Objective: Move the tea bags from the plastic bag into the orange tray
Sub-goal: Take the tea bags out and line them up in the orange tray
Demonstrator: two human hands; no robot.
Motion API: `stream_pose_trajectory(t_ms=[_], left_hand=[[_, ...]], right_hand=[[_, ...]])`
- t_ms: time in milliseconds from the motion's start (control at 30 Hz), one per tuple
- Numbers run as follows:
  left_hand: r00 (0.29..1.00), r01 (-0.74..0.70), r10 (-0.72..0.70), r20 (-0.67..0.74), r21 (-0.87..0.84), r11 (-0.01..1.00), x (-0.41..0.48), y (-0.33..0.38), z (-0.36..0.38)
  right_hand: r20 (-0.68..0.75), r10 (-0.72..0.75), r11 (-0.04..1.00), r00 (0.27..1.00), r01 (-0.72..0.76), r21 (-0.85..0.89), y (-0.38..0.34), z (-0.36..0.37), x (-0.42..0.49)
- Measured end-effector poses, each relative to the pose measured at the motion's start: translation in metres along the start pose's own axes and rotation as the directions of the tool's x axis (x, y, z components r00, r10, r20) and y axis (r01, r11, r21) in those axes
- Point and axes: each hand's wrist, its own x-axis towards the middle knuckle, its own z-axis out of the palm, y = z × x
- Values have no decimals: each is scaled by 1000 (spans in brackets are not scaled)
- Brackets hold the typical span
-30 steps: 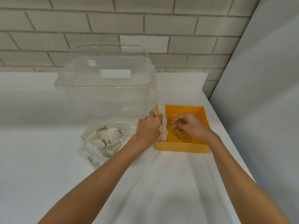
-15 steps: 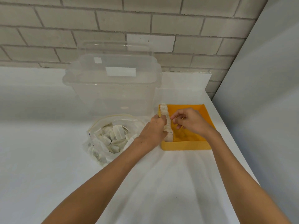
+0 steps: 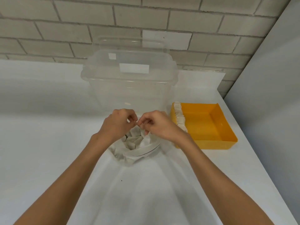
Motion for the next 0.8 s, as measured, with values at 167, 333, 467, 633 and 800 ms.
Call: stream_pose_trajectory(t_ms=[167,333,467,633,800], left_hand=[[998,26,-26,48,-2,1000,-7,-25,1],[999,4,3,43,-157,988,-9,-38,-2],[1000,20,-25,-11,-325,946,-13,-44,-11],[996,84,-48,78,-590,803,-18,-45,-15],[986,151,-46,160,-742,653,-18,-40,-16]], right_hand=[[75,-17,968,997,35,-250,2,42,13],[47,-11,949,999,25,-313,3,53,15],[-134,147,985,980,-133,110,1,37,16],[-118,317,673,941,-136,727,-12,22,8],[-100,336,457,936,-69,887,-18,22,4]])
